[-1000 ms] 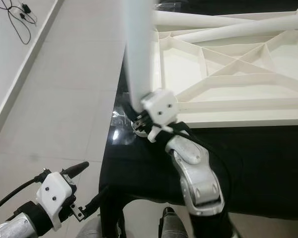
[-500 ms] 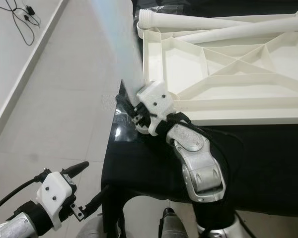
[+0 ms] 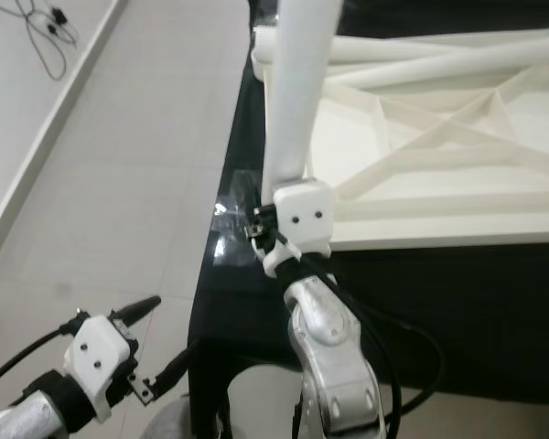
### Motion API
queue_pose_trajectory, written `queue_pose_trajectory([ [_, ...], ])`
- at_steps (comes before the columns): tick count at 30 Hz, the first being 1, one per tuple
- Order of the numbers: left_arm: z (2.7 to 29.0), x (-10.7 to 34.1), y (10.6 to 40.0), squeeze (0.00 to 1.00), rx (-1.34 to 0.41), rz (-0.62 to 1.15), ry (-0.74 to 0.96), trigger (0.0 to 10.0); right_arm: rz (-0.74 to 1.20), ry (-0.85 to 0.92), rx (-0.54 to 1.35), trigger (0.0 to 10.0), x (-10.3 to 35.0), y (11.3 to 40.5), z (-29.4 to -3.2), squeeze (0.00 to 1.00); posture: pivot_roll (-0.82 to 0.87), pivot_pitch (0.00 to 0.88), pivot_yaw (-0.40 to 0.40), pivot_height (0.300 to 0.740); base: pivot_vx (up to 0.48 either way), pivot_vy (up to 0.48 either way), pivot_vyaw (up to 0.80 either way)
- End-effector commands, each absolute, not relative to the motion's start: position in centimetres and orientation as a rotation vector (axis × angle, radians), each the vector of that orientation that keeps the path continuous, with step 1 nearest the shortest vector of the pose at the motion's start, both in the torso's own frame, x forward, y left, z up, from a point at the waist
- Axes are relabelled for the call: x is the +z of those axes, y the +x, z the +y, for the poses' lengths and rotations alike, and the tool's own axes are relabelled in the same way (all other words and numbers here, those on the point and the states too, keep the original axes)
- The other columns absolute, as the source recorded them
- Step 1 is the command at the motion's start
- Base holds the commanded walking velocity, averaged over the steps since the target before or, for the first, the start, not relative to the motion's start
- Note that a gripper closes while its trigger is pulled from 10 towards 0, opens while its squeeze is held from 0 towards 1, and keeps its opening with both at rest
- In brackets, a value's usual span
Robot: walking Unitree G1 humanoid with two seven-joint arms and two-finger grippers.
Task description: Building children table
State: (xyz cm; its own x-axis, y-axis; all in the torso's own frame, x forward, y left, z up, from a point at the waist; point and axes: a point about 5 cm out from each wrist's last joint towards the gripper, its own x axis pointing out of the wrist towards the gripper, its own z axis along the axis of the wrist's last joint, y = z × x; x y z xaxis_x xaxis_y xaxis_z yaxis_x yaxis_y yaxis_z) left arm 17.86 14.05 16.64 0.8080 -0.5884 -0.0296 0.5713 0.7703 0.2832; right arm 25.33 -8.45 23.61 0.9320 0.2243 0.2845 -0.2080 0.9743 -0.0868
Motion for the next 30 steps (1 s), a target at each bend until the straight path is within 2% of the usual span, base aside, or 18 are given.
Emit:
queue_pose_trajectory([
  [1,14.9,16.4,18.1,0.00,-0.575,-0.039,0.268,10.0,-0.054,-0.106,0.166,10.0,19.0,26.6,-9.1,0.00,0.05,0.387,0.102,0.740,0.000,0.000,0.00],
  [5,16.0,18.0,20.0,0.00,-0.484,-0.105,0.258,10.0,-0.078,-0.124,0.141,10.0,19.3,27.7,-9.6,0.00,0.06,0.367,0.102,0.740,0.000,0.000,0.00],
  [11,16.7,21.3,22.3,0.00,-0.438,-0.223,0.192,10.0,-0.146,-0.093,0.247,10.0,20.0,29.0,-9.2,0.00,0.06,0.328,0.113,0.740,0.000,0.000,0.00],
  [14,16.2,23.5,23.2,0.00,-0.485,-0.294,0.147,10.0,-0.200,-0.105,0.368,10.0,20.9,29.8,-9.0,0.00,0.05,0.315,0.113,0.740,0.000,0.000,0.00],
  [16,15.6,26.1,23.8,0.00,-0.573,-0.373,0.060,10.0,-0.240,-0.139,0.443,10.0,21.8,30.5,-9.0,0.00,0.05,0.292,0.110,0.740,0.000,0.000,0.00],
  [20,15.2,28.4,24.2,0.00,-0.655,-0.445,0.012,10.0,-0.256,-0.156,0.472,10.0,22.3,31.0,-8.9,0.00,0.05,0.272,0.107,0.740,0.000,0.000,0.00],
  [21,15.0,30.0,24.4,0.21,-0.707,-0.496,-0.020,10.0,-0.263,-0.165,0.488,10.0,22.5,31.2,-8.7,0.00,0.05,0.256,0.103,0.740,0.000,0.000,0.00],
  [22,14.9,31.1,24.5,1.00,-0.740,-0.528,-0.041,10.0,-0.270,-0.173,0.498,10.0,22.6,31.4,-8.5,0.00,0.05,0.256,0.103,0.740,0.000,0.000,0.00],
  [26,14.1,34.5,24.6,1.00,-0.893,-0.622,-0.075,10.0,-0.290,-0.184,0.549,10.0,22.8,31.5,-7.3,0.00,0.05,0.223,0.100,0.740,0.000,0.000,0.00],
  [28,14.1,34.5,24.6,1.00,-0.893,-0.622,-0.075,10.0,-0.290,-0.184,0.549,10.0,22.8,31.5,-7.3,0.00,0.05,0.223,0.100,0.740,0.000,0.000,0.00],
  [30,13.5,36.2,25.3,1.00,-0.949,-0.661,-0.039,10.0,-0.309,-0.207,0.619,10.0,22.9,31.1,-6.0,0.00,0.04,0.191,0.104,0.740,0.000,0.000,0.00],
])
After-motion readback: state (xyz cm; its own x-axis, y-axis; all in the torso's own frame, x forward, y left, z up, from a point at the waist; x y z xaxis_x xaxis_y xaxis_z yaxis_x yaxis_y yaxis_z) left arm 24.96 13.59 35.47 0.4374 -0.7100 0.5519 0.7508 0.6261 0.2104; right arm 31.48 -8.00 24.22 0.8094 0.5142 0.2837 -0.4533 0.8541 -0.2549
